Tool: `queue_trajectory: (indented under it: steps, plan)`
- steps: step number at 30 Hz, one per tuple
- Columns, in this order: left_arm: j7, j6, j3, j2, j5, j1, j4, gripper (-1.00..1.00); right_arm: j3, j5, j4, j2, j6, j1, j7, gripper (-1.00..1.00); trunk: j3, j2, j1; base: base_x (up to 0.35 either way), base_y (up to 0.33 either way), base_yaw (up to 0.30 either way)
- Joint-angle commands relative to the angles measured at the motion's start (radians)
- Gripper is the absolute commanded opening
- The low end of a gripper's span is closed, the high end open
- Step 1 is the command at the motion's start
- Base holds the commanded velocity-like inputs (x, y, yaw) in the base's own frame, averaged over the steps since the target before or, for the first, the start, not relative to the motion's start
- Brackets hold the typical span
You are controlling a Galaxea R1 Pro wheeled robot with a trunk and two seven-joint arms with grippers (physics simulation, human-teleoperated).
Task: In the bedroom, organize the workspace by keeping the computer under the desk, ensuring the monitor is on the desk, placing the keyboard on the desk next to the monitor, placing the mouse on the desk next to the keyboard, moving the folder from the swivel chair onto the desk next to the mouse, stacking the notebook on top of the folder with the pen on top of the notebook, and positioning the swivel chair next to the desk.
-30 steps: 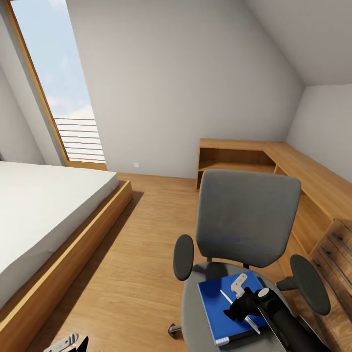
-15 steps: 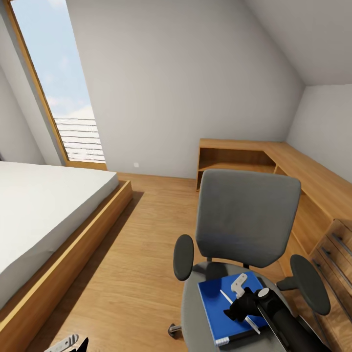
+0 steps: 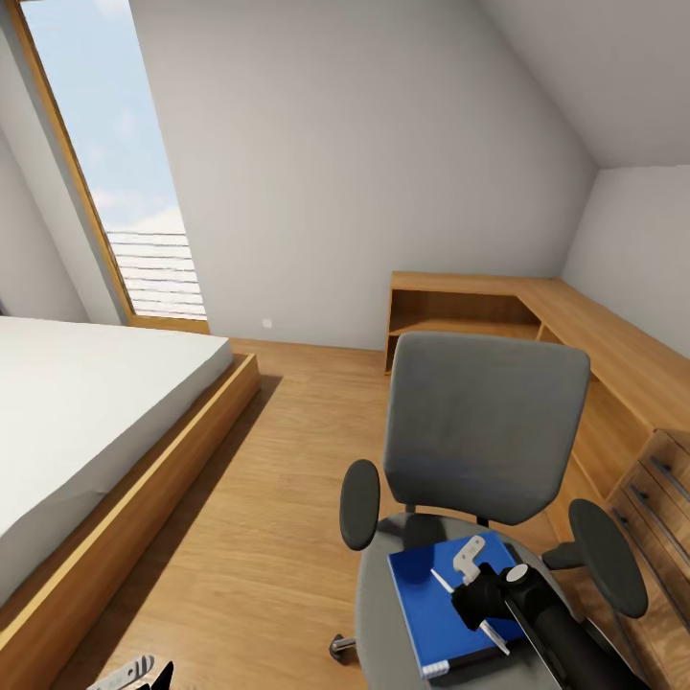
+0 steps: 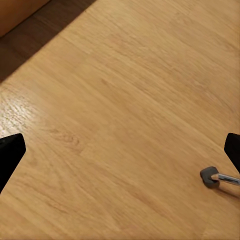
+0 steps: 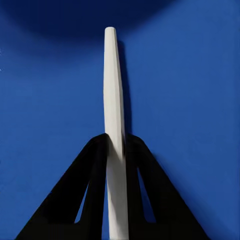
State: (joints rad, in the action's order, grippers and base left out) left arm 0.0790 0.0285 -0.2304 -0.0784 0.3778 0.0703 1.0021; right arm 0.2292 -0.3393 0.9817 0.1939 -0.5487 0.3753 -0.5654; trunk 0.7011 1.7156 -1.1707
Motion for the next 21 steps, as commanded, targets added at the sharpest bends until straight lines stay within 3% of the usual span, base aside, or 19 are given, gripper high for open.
queue_trajectory:
  steps: [1,21]
  plan:
    - [0.005,0.003,-0.001,0.0,0.01,0.0,0.001,1.0,0.002,-0.007,0.002,0.0,-0.004,0.001,-0.005,-1.0,0.001,0.0,0.0,0.0,0.0,0.0]
    - [0.005,0.003,-0.002,0.0,0.01,0.0,0.0,1.0,0.004,-0.007,0.002,-0.001,-0.004,0.001,-0.005,-1.0,0.001,0.0,0.0,0.0,0.0,0.0]
